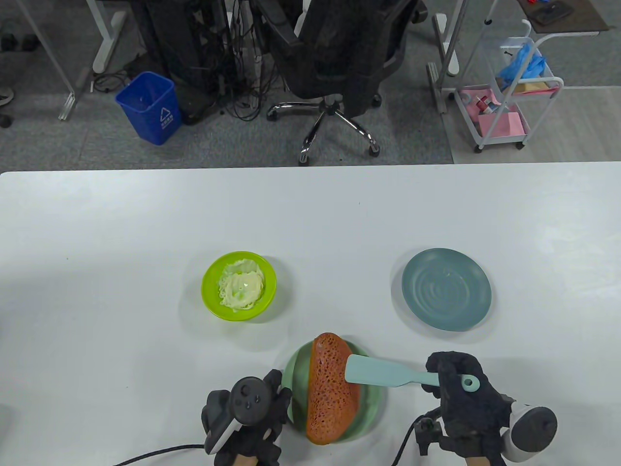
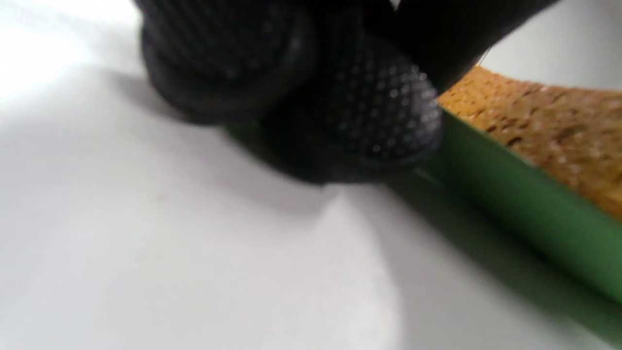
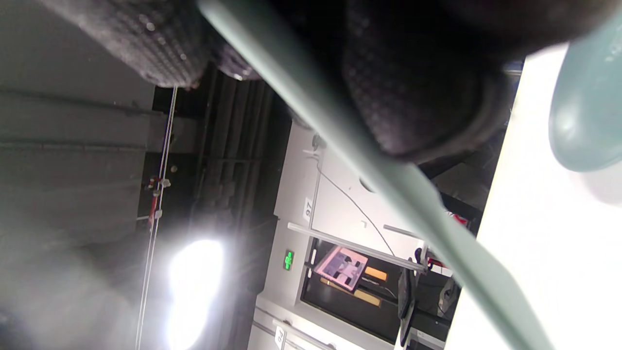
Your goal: Dip dessert spatula into salad dressing and spread onto bread slice
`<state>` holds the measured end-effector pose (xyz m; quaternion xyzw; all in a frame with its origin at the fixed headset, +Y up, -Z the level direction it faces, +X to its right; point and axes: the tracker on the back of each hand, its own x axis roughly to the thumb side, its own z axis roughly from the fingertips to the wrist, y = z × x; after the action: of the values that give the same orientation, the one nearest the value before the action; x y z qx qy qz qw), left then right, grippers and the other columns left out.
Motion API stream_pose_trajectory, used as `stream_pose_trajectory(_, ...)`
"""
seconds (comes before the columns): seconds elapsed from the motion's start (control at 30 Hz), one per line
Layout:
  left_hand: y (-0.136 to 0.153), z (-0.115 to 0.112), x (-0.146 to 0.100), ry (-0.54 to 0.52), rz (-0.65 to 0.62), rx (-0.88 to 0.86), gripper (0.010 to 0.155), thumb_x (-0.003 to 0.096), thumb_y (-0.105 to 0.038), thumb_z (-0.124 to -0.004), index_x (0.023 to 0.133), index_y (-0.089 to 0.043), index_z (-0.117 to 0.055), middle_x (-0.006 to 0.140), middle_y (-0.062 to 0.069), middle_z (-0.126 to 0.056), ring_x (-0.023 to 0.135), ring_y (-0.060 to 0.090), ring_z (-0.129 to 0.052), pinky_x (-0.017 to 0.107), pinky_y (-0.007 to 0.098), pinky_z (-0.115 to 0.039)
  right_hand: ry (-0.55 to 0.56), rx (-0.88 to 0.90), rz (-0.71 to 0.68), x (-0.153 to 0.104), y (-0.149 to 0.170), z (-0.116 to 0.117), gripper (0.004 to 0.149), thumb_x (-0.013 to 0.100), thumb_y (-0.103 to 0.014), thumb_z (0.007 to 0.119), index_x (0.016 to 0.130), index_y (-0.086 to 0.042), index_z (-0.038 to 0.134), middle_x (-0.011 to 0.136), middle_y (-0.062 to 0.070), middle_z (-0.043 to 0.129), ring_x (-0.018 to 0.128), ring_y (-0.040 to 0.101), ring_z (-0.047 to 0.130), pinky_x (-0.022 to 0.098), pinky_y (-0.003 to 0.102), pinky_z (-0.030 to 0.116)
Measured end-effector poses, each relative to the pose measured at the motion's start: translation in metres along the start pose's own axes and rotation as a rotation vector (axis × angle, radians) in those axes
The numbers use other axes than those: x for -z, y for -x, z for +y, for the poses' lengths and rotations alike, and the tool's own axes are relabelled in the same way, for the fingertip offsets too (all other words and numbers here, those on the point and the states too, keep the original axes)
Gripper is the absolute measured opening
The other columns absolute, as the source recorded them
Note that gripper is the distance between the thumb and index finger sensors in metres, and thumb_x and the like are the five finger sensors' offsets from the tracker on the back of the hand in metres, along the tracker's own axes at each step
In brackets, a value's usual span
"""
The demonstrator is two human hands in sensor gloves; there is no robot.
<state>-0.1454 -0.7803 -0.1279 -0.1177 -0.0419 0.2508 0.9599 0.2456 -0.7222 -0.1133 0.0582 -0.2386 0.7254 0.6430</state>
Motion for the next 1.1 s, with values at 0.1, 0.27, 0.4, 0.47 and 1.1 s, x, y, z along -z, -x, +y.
stream_pose_trajectory(0.1, 0.000, 0.000, 0.000, -0.001, 0.000, 0.001, 0.055, 0.0581, -0.042, -0.080, 0.099, -0.005, -0.077, 0.053, -0.007, -0.104, 0.024, 0.005, -0.111, 0.022, 0.024, -0.098, 0.020, 0.039, 0.007, -0.001, 0.001, 0.001, 0.037, 0.052, -0.049, 0.079, 0.075, -0.020, 0.078, 0.068, 0.014, 0.089, 0.029, 0.034, 0.104, 0.017, 0.040, 0.087)
stream_pose_trajectory(0.27, 0.000, 0.000, 0.000, -0.001, 0.000, 0.001, 0.055, 0.0581, -0.042, -0.080, 0.099, -0.005, -0.077, 0.053, -0.007, -0.104, 0.024, 0.004, -0.111, 0.022, 0.023, -0.098, -0.064, 0.169, 0.079, -0.004, 0.005, 0.014, 0.038, 0.053, -0.049, 0.079, 0.077, -0.019, 0.077, 0.070, 0.016, 0.087, 0.032, 0.035, 0.104, 0.020, 0.041, 0.089)
stream_pose_trajectory(0.4, 0.000, 0.000, 0.000, -0.001, 0.000, 0.001, 0.055, 0.0582, -0.042, -0.080, 0.099, -0.005, -0.077, 0.053, -0.007, -0.104, 0.024, 0.004, -0.111, 0.022, 0.024, -0.098, -0.100, 0.164, 0.092, -0.007, 0.007, 0.022, 0.038, 0.053, -0.047, 0.080, 0.078, -0.019, 0.076, 0.072, 0.016, 0.086, 0.035, 0.036, 0.105, 0.021, 0.041, 0.090)
stream_pose_trajectory(0.47, 0.000, 0.000, 0.000, -0.001, 0.000, 0.001, 0.055, 0.0582, -0.042, -0.080, 0.099, -0.005, -0.077, 0.053, -0.007, -0.104, 0.024, 0.004, -0.111, 0.023, 0.024, -0.098, -0.118, 0.143, 0.093, -0.007, 0.008, 0.026, 0.039, 0.053, -0.047, 0.080, 0.079, -0.019, 0.075, 0.073, 0.016, 0.086, 0.036, 0.036, 0.106, 0.022, 0.041, 0.091)
stream_pose_trajectory(1.1, 0.000, 0.000, 0.000, 0.005, 0.000, -0.007, 0.055, 0.0582, -0.042, -0.080, 0.099, -0.005, -0.077, 0.053, -0.007, -0.103, 0.024, 0.005, -0.111, 0.023, 0.024, -0.098, -0.133, -0.028, 0.063, -0.001, -0.004, 0.012, 0.035, 0.055, -0.043, 0.072, 0.078, -0.017, 0.074, 0.072, 0.016, 0.085, 0.036, 0.036, 0.101, 0.023, 0.043, 0.085)
